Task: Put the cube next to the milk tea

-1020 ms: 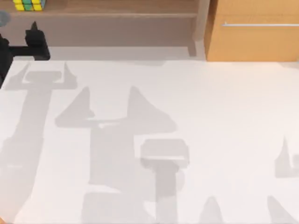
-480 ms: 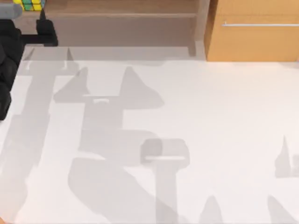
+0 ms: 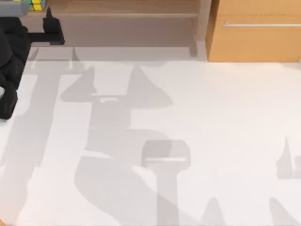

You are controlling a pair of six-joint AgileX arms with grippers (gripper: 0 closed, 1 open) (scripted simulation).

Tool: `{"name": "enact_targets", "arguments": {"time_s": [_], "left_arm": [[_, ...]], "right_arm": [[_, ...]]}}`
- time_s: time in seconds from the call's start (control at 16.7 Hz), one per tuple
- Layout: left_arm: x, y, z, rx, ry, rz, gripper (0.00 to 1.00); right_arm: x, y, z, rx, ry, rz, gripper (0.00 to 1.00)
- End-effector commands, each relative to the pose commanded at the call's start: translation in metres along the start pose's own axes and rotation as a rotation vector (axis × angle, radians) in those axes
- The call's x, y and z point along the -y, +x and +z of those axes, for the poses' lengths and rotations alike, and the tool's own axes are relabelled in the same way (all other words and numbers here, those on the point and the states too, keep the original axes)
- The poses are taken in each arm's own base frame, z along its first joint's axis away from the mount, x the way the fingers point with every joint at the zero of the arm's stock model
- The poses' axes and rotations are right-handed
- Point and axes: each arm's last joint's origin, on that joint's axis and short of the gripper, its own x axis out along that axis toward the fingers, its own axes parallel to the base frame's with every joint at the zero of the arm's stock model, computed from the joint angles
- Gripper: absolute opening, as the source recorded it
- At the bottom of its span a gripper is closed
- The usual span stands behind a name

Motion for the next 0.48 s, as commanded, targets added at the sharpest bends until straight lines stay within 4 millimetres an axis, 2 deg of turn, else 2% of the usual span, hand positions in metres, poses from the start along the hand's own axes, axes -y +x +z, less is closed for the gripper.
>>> {"name": "enact_targets", "arguments": {"time_s": [0.18, 0.36, 0.48], "left_arm": [[0.003, 0.021, 0.006, 0.009, 0.0, 0.001, 1.0], [-0.005, 0.046, 0.005, 0.014, -0.001, 0.005, 1.0], [-0.01, 0.055, 0.0, 0.003, -0.001, 0.002, 1.0]], "right_arm": [[0.0, 0.0, 0.0, 0.0, 0.0, 0.0, 1.0], [0.0, 0.0, 0.0, 0.0, 0.0, 0.0, 1.0], [0.0, 0.0, 0.0, 0.0, 0.0, 0.0, 1.0]]}}
